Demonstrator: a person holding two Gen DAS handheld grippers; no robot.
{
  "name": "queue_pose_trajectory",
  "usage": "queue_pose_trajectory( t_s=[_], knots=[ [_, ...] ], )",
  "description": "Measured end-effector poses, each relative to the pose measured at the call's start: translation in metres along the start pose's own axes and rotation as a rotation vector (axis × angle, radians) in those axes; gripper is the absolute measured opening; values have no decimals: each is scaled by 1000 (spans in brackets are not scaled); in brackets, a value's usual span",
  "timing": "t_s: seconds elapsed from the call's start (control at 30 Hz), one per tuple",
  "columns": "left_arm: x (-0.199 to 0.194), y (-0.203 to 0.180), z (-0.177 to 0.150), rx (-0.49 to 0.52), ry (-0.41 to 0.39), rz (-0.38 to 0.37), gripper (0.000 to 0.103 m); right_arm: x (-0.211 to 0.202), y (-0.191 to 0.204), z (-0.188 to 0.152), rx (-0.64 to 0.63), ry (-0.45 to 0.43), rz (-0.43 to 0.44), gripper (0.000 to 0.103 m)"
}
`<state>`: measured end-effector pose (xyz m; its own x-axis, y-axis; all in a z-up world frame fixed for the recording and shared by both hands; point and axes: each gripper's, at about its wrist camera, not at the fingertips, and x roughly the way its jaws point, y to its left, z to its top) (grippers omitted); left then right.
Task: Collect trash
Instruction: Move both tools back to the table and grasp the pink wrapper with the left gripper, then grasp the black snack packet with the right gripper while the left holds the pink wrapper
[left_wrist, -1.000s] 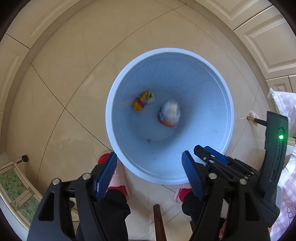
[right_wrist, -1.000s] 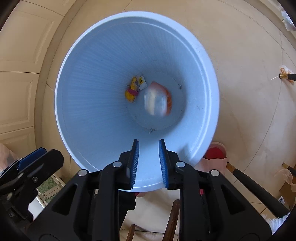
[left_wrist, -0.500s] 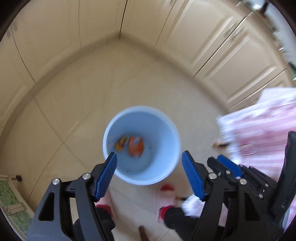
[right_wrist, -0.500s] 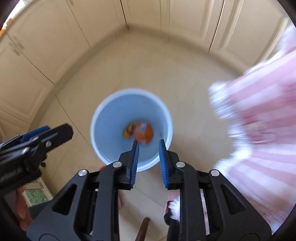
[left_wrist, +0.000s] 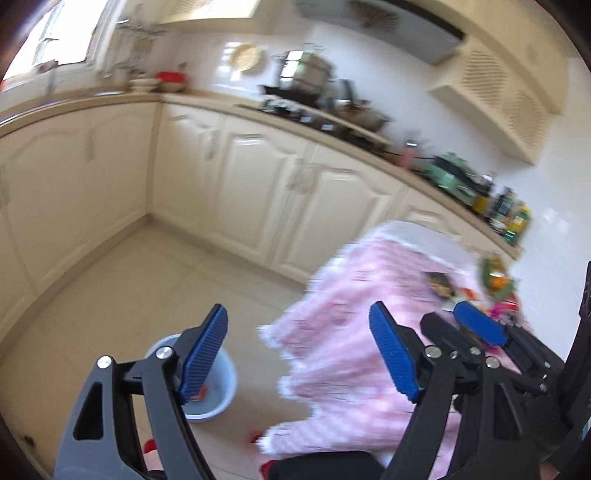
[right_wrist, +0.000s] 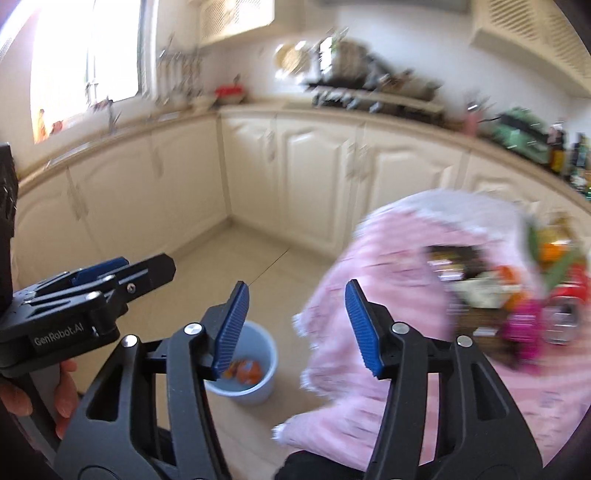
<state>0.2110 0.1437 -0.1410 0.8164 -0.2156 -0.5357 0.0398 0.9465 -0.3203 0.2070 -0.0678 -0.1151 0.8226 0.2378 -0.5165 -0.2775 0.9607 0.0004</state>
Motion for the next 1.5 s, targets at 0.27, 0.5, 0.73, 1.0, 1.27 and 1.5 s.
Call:
queue_pose_trajectory(
  t_s=[0.27,0.5,0.73,1.0,1.27,1.5],
  knots=[
    [23,-146,-22,184,115,-260,77,-72,-116,-17,163,-75,-232,61],
    [66,-213,-38,268,186,-288,77,-90,-194,-49,304,-49,-313,61],
    [108,-242,-37,314,251,-208,77,-88,-218,-62,360,-32,-302,63],
    [122,-265,-42,413,292,-164,38,-81,-228,-66,391,-18,-284,64],
    [78,-239,-33,324,203,-262,35,-80,-215,-58,369,-26,-264,64],
    [28,-189,-18,262,81,-186,35,-60,-180,-44,281,17,-206,65]
  ],
)
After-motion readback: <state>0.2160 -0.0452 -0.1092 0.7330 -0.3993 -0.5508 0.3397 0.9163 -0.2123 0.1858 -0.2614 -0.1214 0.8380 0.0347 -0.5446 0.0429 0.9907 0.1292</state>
